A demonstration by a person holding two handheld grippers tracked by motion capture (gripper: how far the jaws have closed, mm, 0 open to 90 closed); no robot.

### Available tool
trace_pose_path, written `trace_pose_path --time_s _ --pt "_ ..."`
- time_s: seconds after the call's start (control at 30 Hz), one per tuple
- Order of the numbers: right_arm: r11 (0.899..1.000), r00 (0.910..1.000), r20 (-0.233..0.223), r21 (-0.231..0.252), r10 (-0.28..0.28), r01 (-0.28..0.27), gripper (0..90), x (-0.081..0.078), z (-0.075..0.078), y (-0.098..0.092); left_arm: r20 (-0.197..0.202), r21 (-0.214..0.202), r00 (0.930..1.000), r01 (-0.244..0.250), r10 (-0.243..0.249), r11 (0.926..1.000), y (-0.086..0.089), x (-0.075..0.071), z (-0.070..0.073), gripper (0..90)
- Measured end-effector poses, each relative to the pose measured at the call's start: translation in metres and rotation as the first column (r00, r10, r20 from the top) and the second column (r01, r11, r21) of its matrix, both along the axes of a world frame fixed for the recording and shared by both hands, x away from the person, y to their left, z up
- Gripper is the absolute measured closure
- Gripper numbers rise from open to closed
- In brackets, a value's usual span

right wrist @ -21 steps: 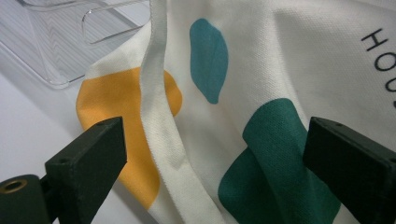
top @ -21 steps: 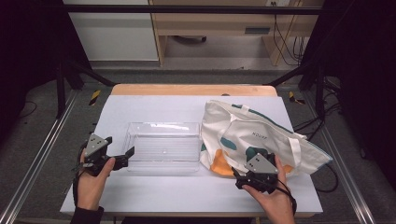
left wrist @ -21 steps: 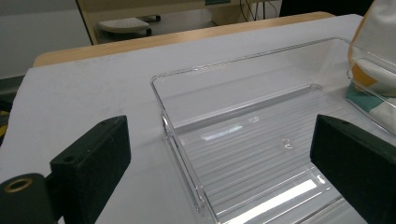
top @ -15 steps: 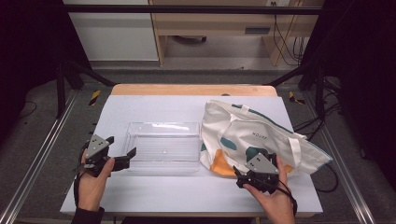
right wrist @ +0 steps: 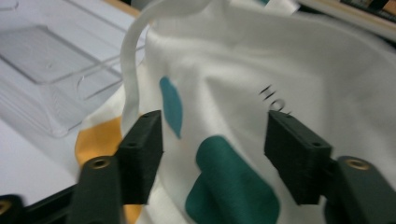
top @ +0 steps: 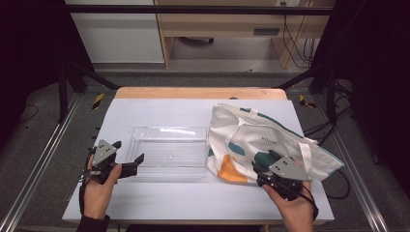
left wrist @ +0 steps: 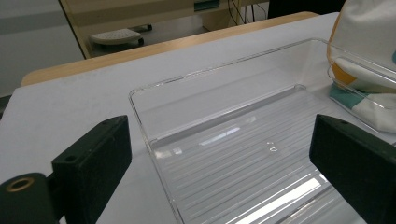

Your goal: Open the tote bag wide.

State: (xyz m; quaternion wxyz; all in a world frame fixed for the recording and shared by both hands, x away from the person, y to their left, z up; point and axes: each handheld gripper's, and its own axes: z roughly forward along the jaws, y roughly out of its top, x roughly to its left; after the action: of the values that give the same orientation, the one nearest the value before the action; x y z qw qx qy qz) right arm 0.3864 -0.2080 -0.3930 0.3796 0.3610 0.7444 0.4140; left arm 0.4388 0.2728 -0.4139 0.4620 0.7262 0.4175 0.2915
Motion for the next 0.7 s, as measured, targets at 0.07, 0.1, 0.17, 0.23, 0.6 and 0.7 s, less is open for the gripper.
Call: trace_pose_path --time_s 0.07,0.1,0.17,0.23,0.6,0.7 --pt "1.000 0.9991 0.041 -0.018 -0.011 0.011 45.2 0.000 0.019 -0.006 0.003 0.014 1.0000 0.003 -0.003 0.9999 0.000 0.000 0.001 5.8" --pt "1.000 0.9991 0.041 -0.018 -0.011 0.011 45.2 0.000 0.019 -0.006 0.007 0.018 1.0000 0.002 -0.002 0.9998 0.000 0.000 0.001 5.8" --pt "0.999 0.9971 0.072 -0.037 -0.024 0.026 46.3 0.003 0.034 -0.011 0.009 0.016 1.0000 0.000 -0.001 0.9999 0.001 0.000 0.003 5.8" --pt "0.997 0.9966 0.072 -0.056 -0.040 0.045 46.3 0.009 0.045 -0.016 0.009 0.012 1.0000 0.000 0.000 0.9999 0.001 0.000 0.003 5.9" --pt "0.993 0.9885 -0.116 -0.084 -0.097 0.088 60.1 0.063 0.056 -0.029 0.007 0.031 0.9995 0.030 -0.030 0.9991 -0.006 -0.002 0.006 6.0" --pt "0.993 0.9892 -0.124 -0.096 -0.077 0.065 76.0 0.057 0.052 -0.023 0.002 0.029 0.9997 0.024 -0.024 0.9993 -0.006 -0.002 0.005 6.2"
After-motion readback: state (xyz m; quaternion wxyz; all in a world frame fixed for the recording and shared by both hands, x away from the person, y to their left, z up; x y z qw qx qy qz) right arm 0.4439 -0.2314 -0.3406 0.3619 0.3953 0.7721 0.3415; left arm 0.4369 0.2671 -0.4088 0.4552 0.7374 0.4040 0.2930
